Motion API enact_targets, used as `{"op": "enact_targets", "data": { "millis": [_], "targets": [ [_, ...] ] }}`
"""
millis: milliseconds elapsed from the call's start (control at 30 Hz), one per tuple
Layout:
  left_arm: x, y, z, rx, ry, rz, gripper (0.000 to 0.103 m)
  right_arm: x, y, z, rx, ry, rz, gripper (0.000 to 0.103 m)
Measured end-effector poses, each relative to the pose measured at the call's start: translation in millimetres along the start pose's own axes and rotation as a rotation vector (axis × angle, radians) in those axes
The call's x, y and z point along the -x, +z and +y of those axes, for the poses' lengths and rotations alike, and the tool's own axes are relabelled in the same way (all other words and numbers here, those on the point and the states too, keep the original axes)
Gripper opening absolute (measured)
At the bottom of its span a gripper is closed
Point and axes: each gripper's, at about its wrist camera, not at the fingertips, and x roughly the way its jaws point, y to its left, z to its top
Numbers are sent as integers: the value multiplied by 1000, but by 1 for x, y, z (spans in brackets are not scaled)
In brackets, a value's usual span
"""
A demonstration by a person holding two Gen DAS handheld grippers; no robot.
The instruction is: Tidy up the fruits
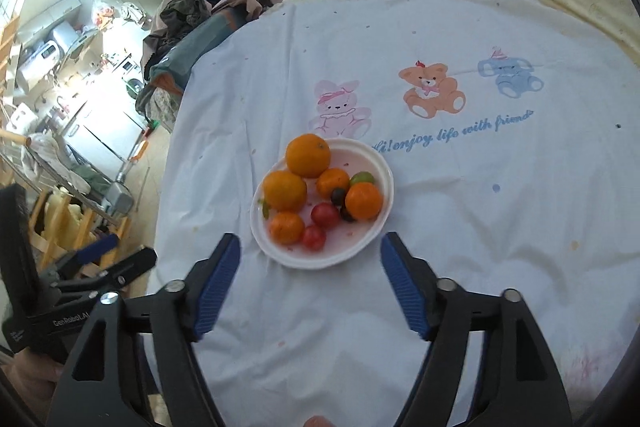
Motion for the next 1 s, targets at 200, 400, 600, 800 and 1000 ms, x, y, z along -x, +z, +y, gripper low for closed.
{"op": "enact_targets", "data": {
  "millis": [200,400,600,800,1000],
  "targets": [
    [5,-15,5,38,-27,-53,103,6,-31,8,36,-125,-101,103],
    [-9,-18,7,42,4,-67,103,-5,-35,11,80,-204,-125,103],
    [-6,-20,5,34,-2,-80,103,-1,-33,12,58,-171,-143,103],
    [-4,-20,5,44,-22,-86,103,-1,-33,12,46,-163,-142,103],
    [-5,-20,1,38,-25,-77,103,-2,-32,10,30,-161,-139,103]
  ]
}}
